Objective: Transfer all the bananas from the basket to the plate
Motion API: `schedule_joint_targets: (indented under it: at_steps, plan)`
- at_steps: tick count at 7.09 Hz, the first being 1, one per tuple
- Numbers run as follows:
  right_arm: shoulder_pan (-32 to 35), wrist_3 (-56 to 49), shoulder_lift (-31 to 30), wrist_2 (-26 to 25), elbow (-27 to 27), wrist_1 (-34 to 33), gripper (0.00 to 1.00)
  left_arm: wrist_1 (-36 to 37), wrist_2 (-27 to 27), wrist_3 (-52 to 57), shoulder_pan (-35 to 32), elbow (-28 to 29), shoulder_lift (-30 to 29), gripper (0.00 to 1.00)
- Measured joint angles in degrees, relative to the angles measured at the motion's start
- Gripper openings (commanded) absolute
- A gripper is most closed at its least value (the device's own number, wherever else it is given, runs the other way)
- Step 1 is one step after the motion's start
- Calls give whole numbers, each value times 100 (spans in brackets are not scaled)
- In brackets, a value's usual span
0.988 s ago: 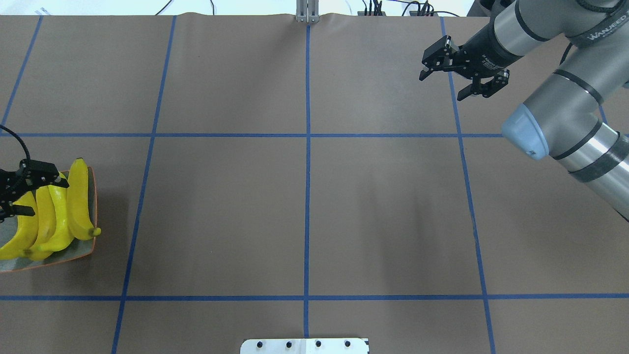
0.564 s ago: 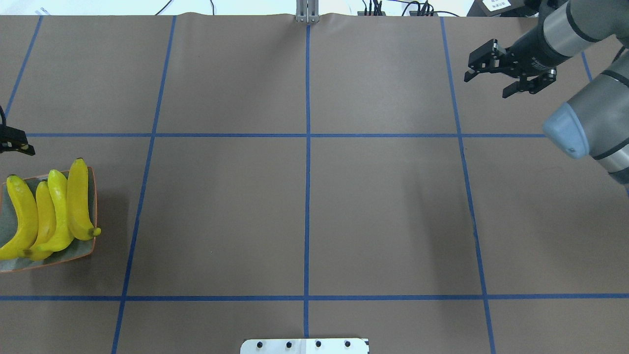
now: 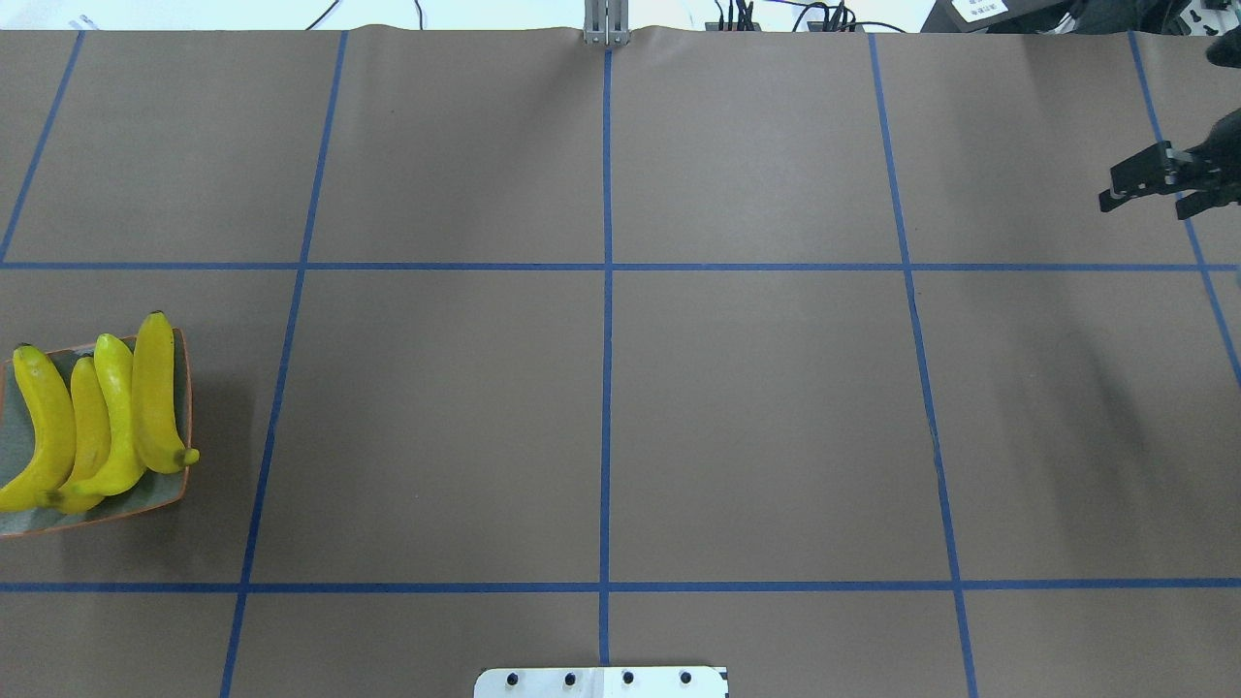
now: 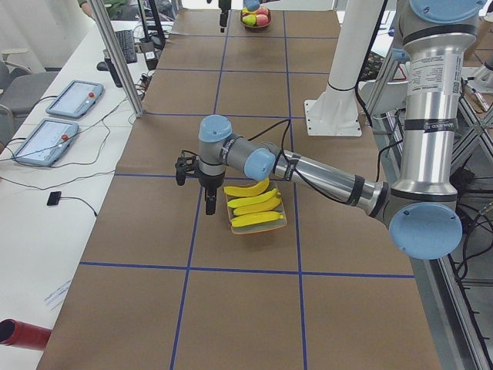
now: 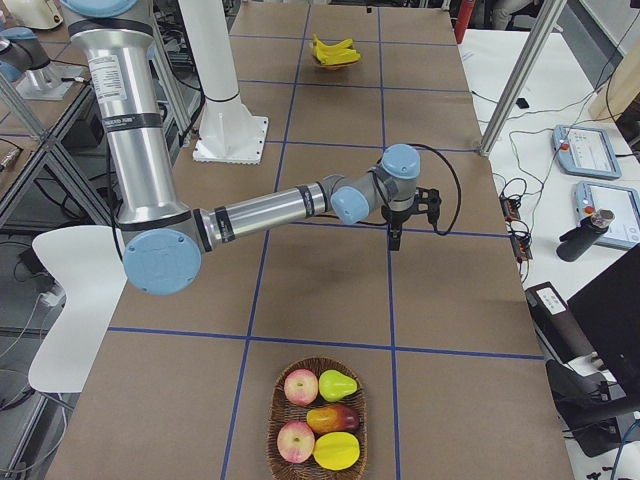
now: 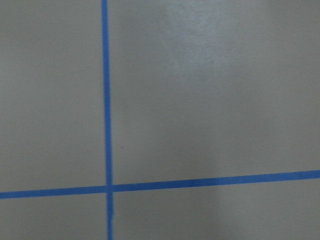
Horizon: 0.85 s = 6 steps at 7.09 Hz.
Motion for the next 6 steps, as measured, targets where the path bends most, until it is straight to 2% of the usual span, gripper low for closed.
schedule_joint_targets:
  at_steps: [2, 4, 6]
  plan:
    - [755, -1444, -436, 204, -303, -174, 100, 0, -148, 1281, -610, 686, -38, 100]
    - [1448, -2775, -696, 251, -671, -441, 100, -9, -321, 2012, -986, 1089, -50, 100]
    - [1781, -3118, -820, 263, -797, -669, 100, -27, -399, 2344, -1093, 1163, 15, 100]
